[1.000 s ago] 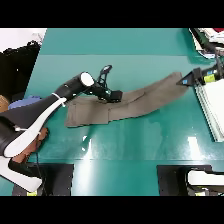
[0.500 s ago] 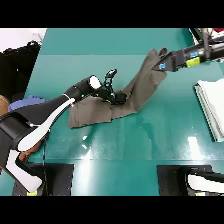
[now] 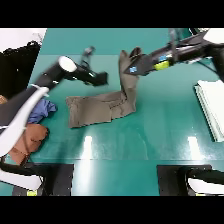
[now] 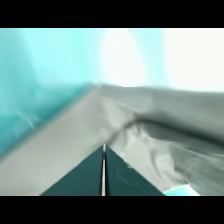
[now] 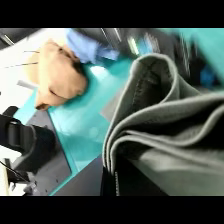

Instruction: Fold the shirts.

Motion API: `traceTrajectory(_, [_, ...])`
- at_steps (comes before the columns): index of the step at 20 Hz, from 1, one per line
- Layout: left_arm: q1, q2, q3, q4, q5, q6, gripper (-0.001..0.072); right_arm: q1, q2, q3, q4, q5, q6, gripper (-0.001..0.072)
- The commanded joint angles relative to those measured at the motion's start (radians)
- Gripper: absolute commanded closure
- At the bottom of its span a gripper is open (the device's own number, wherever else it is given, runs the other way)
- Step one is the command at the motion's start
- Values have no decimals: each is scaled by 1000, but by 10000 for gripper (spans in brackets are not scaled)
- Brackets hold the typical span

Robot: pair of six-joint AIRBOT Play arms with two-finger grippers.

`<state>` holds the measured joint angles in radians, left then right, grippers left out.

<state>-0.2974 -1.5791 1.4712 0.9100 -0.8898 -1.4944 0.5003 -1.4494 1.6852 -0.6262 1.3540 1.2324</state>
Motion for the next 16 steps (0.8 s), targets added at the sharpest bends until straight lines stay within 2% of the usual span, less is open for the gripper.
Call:
traceTrajectory(1, [189, 184, 2, 108, -60, 3, 678, 163, -78, 1, 8, -185, -3, 697])
traceTrajectory(5, [358, 354, 2, 162, -85, 3, 677, 385, -229, 2, 6, -433, -5, 688])
traceTrajectory(6, [387, 380, 2, 162, -92, 3, 678, 425, -261, 2, 6, -474, -24, 561])
traceTrajectory(7, [407, 393, 3, 162, -98, 3, 677, 457, -290, 2, 5, -504, -46, 348])
traceTrajectory(8, [420, 400, 3, 161, -109, 3, 677, 477, -312, 4, 4, -513, -49, 275])
traceTrajectory(11, [423, 402, 3, 163, -153, 10, 677, 455, -313, 4, -5, -446, -48, 279])
traceTrajectory(14, [423, 401, 3, 163, -189, 10, 677, 334, -272, 3, -19, -327, -48, 280])
traceTrajectory(16, [423, 401, 3, 163, -221, 11, 677, 224, -240, -9, -95, -240, -31, 282])
